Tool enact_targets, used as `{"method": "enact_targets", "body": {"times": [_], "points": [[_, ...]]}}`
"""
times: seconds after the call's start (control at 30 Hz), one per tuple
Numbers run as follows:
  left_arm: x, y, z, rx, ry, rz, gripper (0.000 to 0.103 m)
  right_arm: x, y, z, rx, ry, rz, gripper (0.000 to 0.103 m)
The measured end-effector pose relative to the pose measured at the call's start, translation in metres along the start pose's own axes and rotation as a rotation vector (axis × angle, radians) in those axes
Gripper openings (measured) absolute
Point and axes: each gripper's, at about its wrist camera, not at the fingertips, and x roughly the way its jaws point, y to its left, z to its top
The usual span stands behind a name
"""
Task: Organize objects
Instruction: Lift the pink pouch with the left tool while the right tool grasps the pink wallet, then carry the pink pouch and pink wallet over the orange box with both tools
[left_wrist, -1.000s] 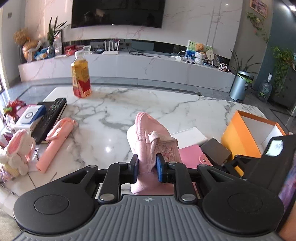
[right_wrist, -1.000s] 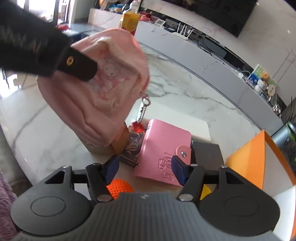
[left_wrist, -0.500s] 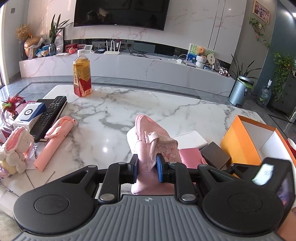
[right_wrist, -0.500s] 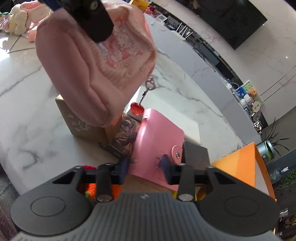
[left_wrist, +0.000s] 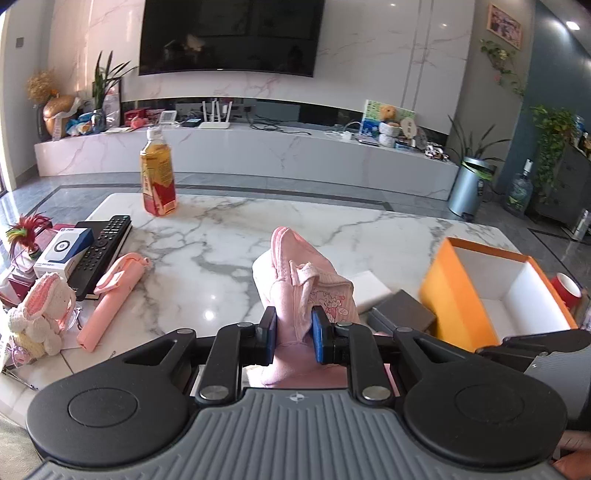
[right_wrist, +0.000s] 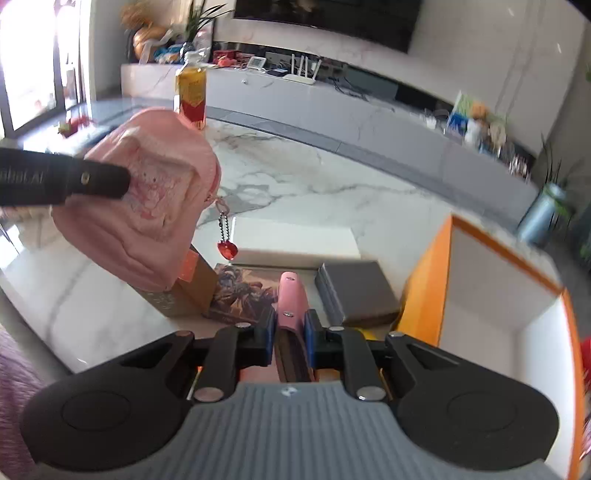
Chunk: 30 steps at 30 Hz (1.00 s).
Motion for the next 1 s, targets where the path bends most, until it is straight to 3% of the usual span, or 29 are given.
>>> {"method": "enact_targets", "body": {"times": [0.13,0.43,0.67,0.83,1.0], "points": [[-0.005,-0.011,-0.008,0.027,0.028,-0.011,0.022,-0.004,-0.009,-0.011,0.093,0.06,0.088,0.017],[-0.002,-0.011,-0.025,0.027,0.079,-0.003,0.022,0.014,0.005,-0.017,-0.012,0.106,-0.003,0.019],[0.001,-0.006,-0.026,0.02,0.09,-0.002,0.022,0.042,0.004,-0.01,-0.07,0.165,-0.002,0.022],[0.001,-0.007,-0.026,0.022,0.092,-0.006,0.022,0.037,-0.001,-0.011,-0.029,0.152,0.012,0.019],[-0.01,-0.014,-0.022,0.032,0.065,-0.003,0.022,0.008,-0.006,-0.008,0.004,0.072,0.034,0.018]]}}
